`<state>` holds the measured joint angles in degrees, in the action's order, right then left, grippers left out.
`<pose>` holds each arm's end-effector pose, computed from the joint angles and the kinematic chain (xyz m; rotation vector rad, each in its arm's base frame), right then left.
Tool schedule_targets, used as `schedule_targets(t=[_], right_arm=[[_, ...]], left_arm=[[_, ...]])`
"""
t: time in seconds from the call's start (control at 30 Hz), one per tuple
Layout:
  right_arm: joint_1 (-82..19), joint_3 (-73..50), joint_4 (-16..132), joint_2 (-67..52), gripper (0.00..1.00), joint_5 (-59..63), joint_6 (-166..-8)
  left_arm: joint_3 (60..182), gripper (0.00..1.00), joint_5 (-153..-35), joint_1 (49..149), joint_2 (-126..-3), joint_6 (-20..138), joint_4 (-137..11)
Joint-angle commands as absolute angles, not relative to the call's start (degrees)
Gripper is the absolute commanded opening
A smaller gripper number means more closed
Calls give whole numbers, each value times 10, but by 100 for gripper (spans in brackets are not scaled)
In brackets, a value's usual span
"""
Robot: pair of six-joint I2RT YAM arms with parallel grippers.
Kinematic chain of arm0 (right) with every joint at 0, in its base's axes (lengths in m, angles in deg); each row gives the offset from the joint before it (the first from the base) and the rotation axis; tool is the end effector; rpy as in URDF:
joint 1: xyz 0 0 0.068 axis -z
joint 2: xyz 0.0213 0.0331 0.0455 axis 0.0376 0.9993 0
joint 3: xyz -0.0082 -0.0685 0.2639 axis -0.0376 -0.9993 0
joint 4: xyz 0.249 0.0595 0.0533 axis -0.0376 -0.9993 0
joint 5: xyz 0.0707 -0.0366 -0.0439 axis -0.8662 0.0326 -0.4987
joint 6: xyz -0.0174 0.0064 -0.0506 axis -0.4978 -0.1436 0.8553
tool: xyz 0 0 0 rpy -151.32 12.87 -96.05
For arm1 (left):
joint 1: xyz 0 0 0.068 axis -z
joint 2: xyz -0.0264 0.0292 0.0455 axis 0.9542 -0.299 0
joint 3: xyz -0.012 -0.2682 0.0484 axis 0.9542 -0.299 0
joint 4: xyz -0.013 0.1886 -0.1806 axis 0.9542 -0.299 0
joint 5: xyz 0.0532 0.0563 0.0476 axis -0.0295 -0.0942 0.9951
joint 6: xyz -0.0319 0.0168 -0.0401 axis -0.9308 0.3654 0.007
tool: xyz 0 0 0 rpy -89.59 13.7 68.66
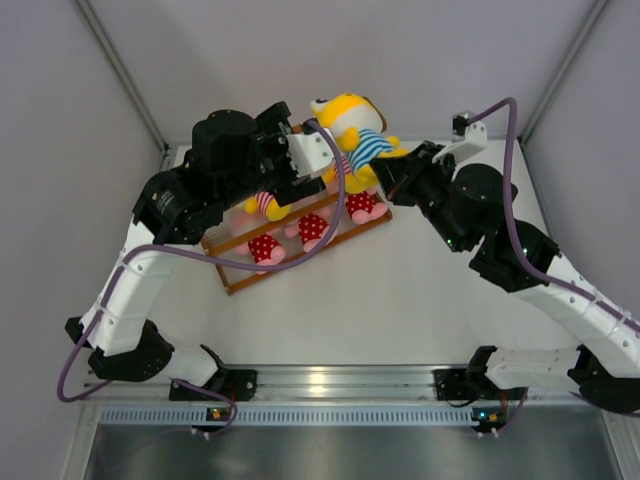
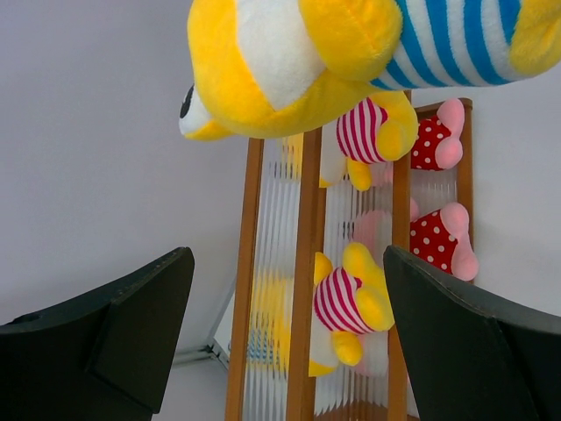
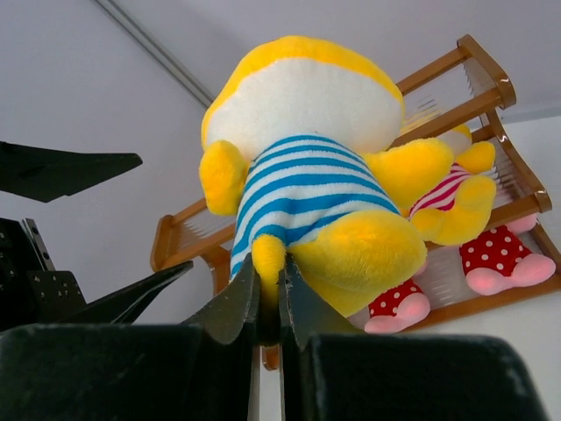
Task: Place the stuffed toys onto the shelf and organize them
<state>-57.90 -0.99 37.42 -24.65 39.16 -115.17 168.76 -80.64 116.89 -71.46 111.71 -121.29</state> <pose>0.1351 0.1670 0.5006 0.1333 1.6127 0.8372 0.1769 -0.1679 0.5381 1.2336 1.4313 0.0491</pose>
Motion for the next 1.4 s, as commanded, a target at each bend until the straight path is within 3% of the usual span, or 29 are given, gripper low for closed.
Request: schedule_targets(t=[0.0,0.2,0.37,0.63,1.0,1.37], right_arm=[[-588,1,377,-250,0,410,-1134],[-576,90,352,-185,0,410,-1079],[-477,166,334,-90,0,288,-1090],[-425,287,299,44,0,259,-1085],[-378,283,307,120,0,209,-1126],[-377,230,334,77,8,205,-1126]], left_arm=[[1703,95,-784,1169,-706,1107,-1181],[1703,95,-760,1168,-703,1106,-1179],[1704,96,-746,1157,-700,1093,-1179],[1702,96,-810,1056,-703,1057,-1179],[1707,94,-955,812,-750,1000,-1174],[1686,91,-966,690,-787,920,-1121]])
